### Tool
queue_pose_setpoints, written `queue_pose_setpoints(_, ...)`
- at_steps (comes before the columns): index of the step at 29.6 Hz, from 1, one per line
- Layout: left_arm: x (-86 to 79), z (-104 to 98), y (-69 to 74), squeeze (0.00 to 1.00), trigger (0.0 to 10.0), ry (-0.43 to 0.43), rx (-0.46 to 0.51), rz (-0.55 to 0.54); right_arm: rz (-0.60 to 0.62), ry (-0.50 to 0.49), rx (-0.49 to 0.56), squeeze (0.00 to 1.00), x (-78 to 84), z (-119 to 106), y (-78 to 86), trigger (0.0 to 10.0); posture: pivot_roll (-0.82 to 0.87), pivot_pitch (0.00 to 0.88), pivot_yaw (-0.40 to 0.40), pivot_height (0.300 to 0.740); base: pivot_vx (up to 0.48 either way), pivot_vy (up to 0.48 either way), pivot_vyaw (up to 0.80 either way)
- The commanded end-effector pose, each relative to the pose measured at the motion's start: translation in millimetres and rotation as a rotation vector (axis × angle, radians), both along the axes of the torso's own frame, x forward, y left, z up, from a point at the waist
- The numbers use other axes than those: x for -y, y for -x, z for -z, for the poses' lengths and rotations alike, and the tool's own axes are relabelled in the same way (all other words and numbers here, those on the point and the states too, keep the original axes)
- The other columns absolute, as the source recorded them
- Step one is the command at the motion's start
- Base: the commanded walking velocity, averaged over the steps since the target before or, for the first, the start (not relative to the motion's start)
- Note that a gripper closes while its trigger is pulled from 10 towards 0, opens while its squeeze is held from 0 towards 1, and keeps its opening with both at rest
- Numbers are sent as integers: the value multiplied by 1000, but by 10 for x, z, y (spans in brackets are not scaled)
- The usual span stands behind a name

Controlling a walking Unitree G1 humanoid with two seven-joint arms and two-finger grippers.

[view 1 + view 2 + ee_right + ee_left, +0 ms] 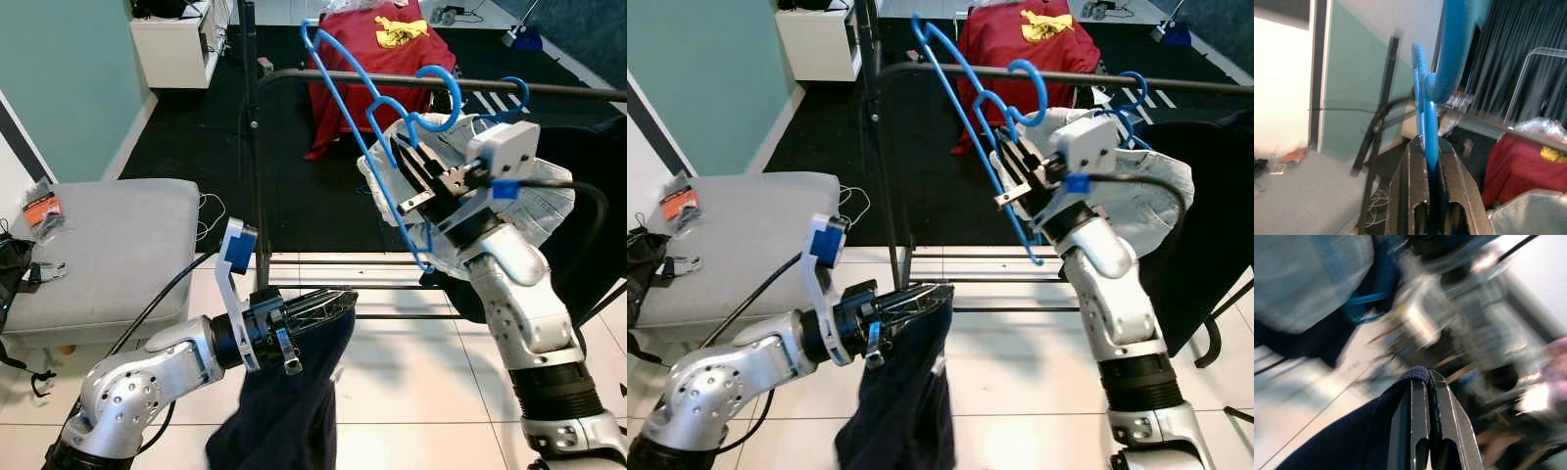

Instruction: Hang hanger

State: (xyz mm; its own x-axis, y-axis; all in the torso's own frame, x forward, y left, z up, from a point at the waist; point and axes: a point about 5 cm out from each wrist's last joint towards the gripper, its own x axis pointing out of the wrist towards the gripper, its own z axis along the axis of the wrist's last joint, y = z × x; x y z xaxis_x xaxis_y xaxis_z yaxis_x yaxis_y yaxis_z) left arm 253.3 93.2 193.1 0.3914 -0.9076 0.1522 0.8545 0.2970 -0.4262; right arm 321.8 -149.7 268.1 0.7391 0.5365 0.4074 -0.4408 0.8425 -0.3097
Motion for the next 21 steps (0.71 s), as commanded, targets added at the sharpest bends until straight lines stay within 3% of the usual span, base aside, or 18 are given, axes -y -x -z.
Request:
queue_pose_setpoints(1, -55, 205, -93, 0, 0, -166, -3, -93, -18, 125, -172, 0, -49, 330, 17, 0, -43, 156, -20, 740, 0, 0, 0)
queue_pose_setpoints(2, -55, 205, -93, 0, 0, -166, -3, -93, -18, 125, -172, 0, -49, 330, 17, 0, -43, 156, -20, 740, 0, 0, 0)
queue_pose_setpoints(3, -104, 321, -172, 0, 0, -275, 11, -174, 0, 195, -263, 0, -28, 508, 30, 0, -41, 157, -20, 740, 0, 0, 0)
queue_pose_setpoints(4, -104, 321, -172, 0, 0, -275, 11, -174, 0, 195, -263, 0, -28, 508, 30, 0, -41, 157, -20, 740, 0, 0, 0)
queue_pose_setpoints(6, -314, 648, -392, 0, 0, -557, 56, -431, 76, 169, -458, 0, 34, 849, 94, 0, -41, 161, -23, 740, 0, 0, 0)
queue_pose_setpoints(9, -314, 648, -392, 0, 0, -557, 56, -431, 76, 169, -458, 0, 34, 849, 94, 0, -41, 161, -23, 740, 0, 0, 0)
queue_pose_setpoints(10, -410, 721, -470, 0, 0, -625, 105, -553, 103, 150, -550, 0, 35, 1071, 142, 0, -43, 165, -26, 740, 0, 0, 0)
queue_pose_setpoints(12, -438, 670, -547, 0, 0, -546, 132, -710, 168, 138, -727, 0, 49, 1562, 286, 0, -35, 174, -33, 740, 0, 0, 0)
queue_pose_setpoints(13, -438, 670, -547, 0, 0, -546, 132, -710, 168, 138, -727, 0, 49, 1562, 286, 0, -35, 174, -33, 740, 0, 0, 0)
queue_pose_setpoints(14, -428, 638, -560, 0, 0, -502, 128, -743, 194, 137, -764, 0, 57, 1701, 333, 0, -34, 174, -33, 740, 0, 0, 0)
queue_pose_setpoints(16, -428, 638, -560, 0, 0, -502, 128, -743, 194, 137, -764, 0, 57, 1701, 333, 0, -34, 174, -33, 740, 0, 0, 0)
queue_pose_setpoints(17, -379, 621, -552, 0, 10000, -463, 122, -735, 277, 124, -759, 0, 103, 1770, 335, 9294, -37, 176, -30, 740, 0, 0, 0)
queue_pose_setpoints(18, -328, 667, -544, 0, 10000, -460, 94, -712, 376, 79, -733, 0, 160, 1755, 292, 10000, -44, 180, -24, 740, 0, 0, 0)
queue_pose_setpoints(20, -328, 667, -544, 0, 10000, -460, 94, -712, 376, 79, -733, 0, 160, 1755, 292, 10000, -44, 180, -24, 740, 0, 0, 0)
queue_pose_setpoints(21, -291, 722, -533, 0, 10000, -474, 79, -687, 450, 44, -688, 0, 208, 1697, 244, 10000, -48, 182, -21, 740, 0, 0, 0)
